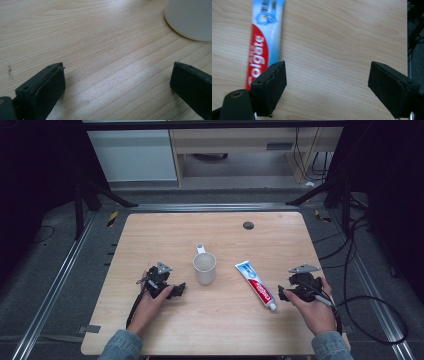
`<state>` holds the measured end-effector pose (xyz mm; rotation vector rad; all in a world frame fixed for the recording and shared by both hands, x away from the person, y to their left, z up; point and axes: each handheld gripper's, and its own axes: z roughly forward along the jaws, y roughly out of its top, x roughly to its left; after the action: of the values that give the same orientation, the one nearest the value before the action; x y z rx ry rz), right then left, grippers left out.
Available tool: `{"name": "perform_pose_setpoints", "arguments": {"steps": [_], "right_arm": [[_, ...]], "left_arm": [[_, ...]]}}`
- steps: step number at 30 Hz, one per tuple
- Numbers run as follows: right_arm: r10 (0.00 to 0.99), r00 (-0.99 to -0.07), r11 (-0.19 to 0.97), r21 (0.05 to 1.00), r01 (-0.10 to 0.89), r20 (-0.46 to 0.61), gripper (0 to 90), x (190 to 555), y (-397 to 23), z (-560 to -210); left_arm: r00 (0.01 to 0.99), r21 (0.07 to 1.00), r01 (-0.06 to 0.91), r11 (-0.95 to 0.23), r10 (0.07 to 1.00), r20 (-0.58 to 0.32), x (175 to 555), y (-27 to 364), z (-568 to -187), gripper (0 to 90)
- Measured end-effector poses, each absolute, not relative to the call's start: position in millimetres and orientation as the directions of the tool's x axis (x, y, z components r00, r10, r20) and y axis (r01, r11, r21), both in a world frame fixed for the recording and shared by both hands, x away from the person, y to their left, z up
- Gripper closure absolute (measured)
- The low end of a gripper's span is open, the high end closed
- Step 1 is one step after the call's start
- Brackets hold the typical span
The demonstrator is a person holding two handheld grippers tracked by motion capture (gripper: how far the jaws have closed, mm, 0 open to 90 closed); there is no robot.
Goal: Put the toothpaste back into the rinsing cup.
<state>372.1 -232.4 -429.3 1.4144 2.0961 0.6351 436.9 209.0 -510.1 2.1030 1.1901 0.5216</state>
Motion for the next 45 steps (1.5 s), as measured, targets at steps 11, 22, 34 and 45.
{"name": "perform_pose_setpoints", "arguments": {"steps": [11, 22, 34, 45], "right_arm": [[0.889, -0.402, 0.453, 0.551, 0.700, -0.220, 21.8, 398, -206, -378], [0.858, -0.465, 0.507, 0.500, 0.702, -0.217, 25.3, 424, -182, -357], [0.848, -0.501, 0.522, 0.436, 0.733, -0.173, 29.2, 445, -163, -373], [0.838, -0.528, 0.534, 0.400, 0.745, -0.135, 34.6, 458, -150, -386]], "left_arm": [[0.507, 0.709, 0.600, -0.371, 0.862, 0.022, 437, 209, -510, 0.0], [0.505, 0.711, 0.599, -0.367, 0.863, 0.021, 437, 209, -510, 0.0], [0.504, 0.712, 0.600, -0.366, 0.864, 0.020, 437, 209, -510, 0.0], [0.502, 0.712, 0.601, -0.364, 0.865, 0.019, 437, 208, -510, 0.0]]}}
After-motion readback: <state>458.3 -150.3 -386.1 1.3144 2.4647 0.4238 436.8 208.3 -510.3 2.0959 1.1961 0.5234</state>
